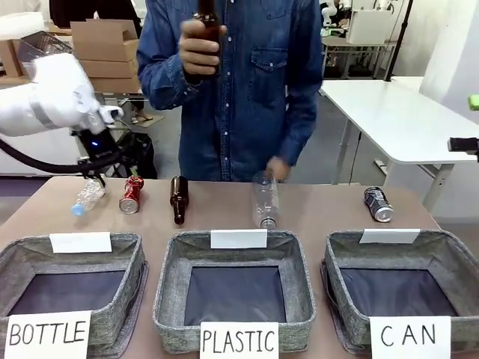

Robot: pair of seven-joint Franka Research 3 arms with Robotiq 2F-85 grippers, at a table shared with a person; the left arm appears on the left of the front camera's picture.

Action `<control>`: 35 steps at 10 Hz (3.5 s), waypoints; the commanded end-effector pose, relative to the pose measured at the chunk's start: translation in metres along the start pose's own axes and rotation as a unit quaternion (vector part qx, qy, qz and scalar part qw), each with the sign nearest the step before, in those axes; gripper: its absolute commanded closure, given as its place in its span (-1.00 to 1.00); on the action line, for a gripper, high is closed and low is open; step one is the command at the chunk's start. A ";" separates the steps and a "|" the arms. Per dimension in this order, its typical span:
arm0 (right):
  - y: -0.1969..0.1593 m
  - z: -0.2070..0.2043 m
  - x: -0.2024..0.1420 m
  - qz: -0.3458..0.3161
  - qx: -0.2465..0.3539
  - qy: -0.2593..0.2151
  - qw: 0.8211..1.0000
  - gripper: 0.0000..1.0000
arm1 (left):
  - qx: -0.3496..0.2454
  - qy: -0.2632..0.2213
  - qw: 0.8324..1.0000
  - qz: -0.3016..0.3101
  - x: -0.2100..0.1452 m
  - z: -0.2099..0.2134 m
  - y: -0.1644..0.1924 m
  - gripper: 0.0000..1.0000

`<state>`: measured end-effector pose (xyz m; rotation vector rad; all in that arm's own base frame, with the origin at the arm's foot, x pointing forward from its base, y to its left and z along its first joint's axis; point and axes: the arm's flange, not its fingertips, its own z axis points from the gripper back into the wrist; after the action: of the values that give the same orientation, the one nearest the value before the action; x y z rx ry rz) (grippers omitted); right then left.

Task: Sort the can waste into the basket.
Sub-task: Pick up the can waste from the table and place it in the right Fabric basket.

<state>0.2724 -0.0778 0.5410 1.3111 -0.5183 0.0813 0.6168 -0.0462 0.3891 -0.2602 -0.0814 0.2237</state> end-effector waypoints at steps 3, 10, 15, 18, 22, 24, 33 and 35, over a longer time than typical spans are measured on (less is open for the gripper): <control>0.002 -0.002 0.005 0.014 0.011 -0.005 1.000 -1.00 | -0.259 0.053 0.954 -0.138 -0.095 0.111 0.140 -1.00; 0.002 -0.002 0.005 0.014 0.011 -0.005 1.000 -1.00 | -0.490 -0.016 0.861 -0.132 -0.181 0.140 0.238 -1.00; 0.002 -0.002 0.005 0.014 0.011 -0.005 1.000 -1.00 | -0.606 -0.016 0.777 -0.172 -0.216 0.145 0.326 -1.00; 0.002 -0.002 0.005 0.014 0.011 -0.005 1.000 -1.00 | -0.533 0.028 0.830 -0.163 -0.183 0.153 0.247 -1.00; 0.002 -0.002 0.005 0.014 0.011 -0.005 1.000 -1.00 | -0.270 0.126 0.938 -0.178 -0.100 0.127 0.066 -1.00; 0.002 -0.002 0.005 0.014 0.011 -0.005 1.000 -1.00 | -0.115 0.031 0.988 -0.097 -0.062 0.083 -0.006 -1.00; 0.002 -0.002 0.005 0.014 0.011 -0.005 1.000 -1.00 | 0.118 -0.072 0.990 -0.024 -0.016 -0.043 -0.044 -1.00; 0.002 -0.002 0.005 0.014 0.011 -0.005 1.000 -1.00 | 0.104 -0.058 0.992 -0.031 -0.018 -0.057 -0.048 -1.00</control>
<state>0.2735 -0.0782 0.5433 1.3078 -0.5175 0.0849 0.6099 -0.1052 0.3444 -0.0102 -0.1814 0.1758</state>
